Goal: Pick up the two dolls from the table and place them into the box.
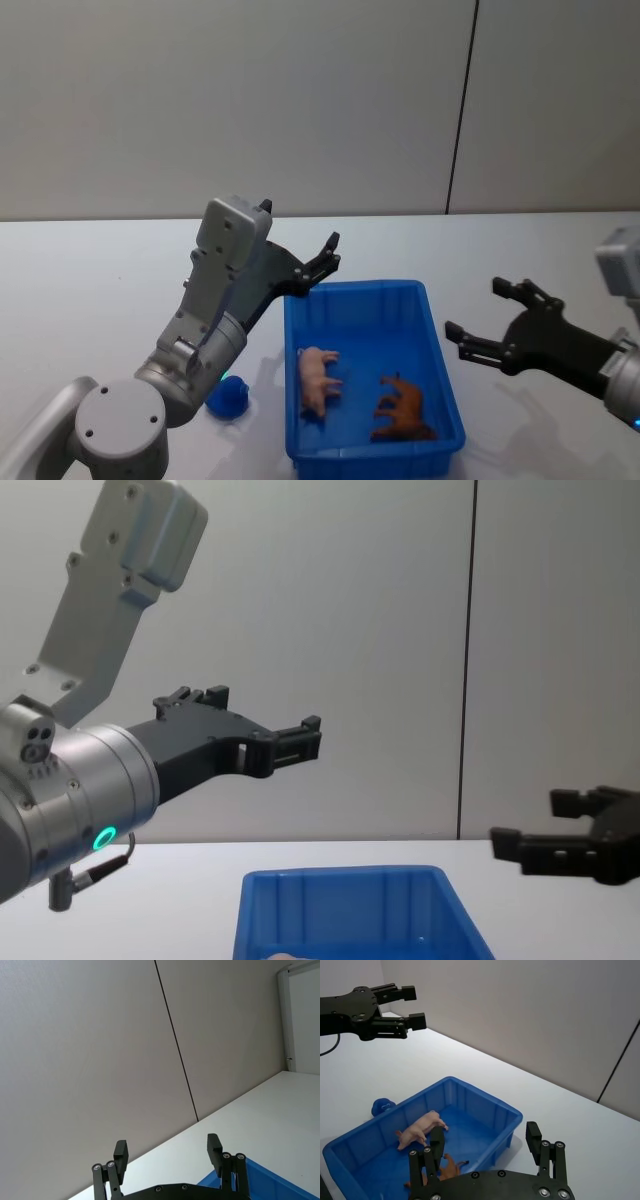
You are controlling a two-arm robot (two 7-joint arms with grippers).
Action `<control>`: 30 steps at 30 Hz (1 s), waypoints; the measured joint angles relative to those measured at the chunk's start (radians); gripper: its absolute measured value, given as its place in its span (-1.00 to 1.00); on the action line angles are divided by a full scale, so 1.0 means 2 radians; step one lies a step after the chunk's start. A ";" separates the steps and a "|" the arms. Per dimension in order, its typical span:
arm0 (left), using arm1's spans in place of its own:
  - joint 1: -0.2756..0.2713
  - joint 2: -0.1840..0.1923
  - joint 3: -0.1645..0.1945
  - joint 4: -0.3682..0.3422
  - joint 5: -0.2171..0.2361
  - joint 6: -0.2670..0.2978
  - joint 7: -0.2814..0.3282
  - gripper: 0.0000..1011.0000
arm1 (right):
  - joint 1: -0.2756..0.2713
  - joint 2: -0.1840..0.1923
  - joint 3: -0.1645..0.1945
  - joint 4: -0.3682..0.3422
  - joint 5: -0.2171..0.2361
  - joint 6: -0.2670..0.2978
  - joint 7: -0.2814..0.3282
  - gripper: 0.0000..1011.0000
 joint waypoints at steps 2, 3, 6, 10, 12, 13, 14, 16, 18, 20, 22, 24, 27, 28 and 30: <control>0.000 0.000 0.000 0.000 0.000 0.000 0.000 0.98 | -0.004 0.005 0.003 -0.001 0.005 -0.005 -0.002 0.98; 0.000 0.000 0.000 0.000 0.000 0.000 0.000 0.98 | -0.007 0.008 0.005 -0.002 0.009 -0.008 -0.003 0.98; 0.000 0.000 0.000 0.000 0.000 0.000 0.000 0.98 | -0.010 0.012 0.008 -0.003 0.013 -0.012 -0.004 0.98; 0.004 0.004 -0.002 -0.005 0.001 0.005 0.002 0.98 | -0.014 0.017 0.011 -0.004 0.018 -0.017 -0.005 0.98; 0.007 0.008 -0.003 -0.010 0.001 0.010 0.005 0.98 | -0.016 0.019 0.013 -0.004 0.020 -0.019 -0.006 0.98; 0.007 0.008 -0.003 -0.010 0.001 0.010 0.005 0.98 | -0.017 0.020 0.013 -0.004 0.021 -0.020 -0.006 0.98; 0.011 0.011 -0.004 -0.015 0.000 0.014 0.008 0.98 | -0.018 0.021 0.014 -0.005 0.022 -0.021 -0.007 0.98; 0.015 0.016 -0.006 -0.021 -0.001 0.018 0.012 0.98 | -0.019 0.022 0.014 -0.005 0.023 -0.022 -0.007 0.98; 0.024 0.025 -0.009 -0.031 -0.005 0.026 0.020 0.98 | -0.020 0.024 0.015 -0.005 0.025 -0.023 -0.007 0.98; 0.031 0.031 -0.011 -0.038 -0.009 0.031 0.025 0.98 | -0.020 0.024 0.016 -0.005 0.026 -0.024 -0.008 0.98; 0.041 0.040 -0.014 -0.049 -0.017 0.040 0.035 0.98 | -0.021 0.025 0.016 -0.006 0.027 -0.025 -0.008 0.98; 0.053 0.051 -0.017 -0.060 -0.026 0.048 0.044 0.98 | -0.022 0.026 0.017 -0.006 0.027 -0.026 -0.008 0.98; 0.064 0.061 -0.020 -0.070 -0.036 0.055 0.052 0.98 | -0.023 0.027 0.018 -0.006 0.028 -0.027 -0.008 0.98; 0.071 0.067 -0.022 -0.075 -0.042 0.059 0.057 0.98 | -0.023 0.027 0.018 -0.006 0.029 -0.027 -0.008 0.98; 0.083 0.077 -0.025 -0.083 -0.051 0.066 0.062 0.98 | -0.023 0.028 0.018 -0.006 0.029 -0.028 -0.008 0.98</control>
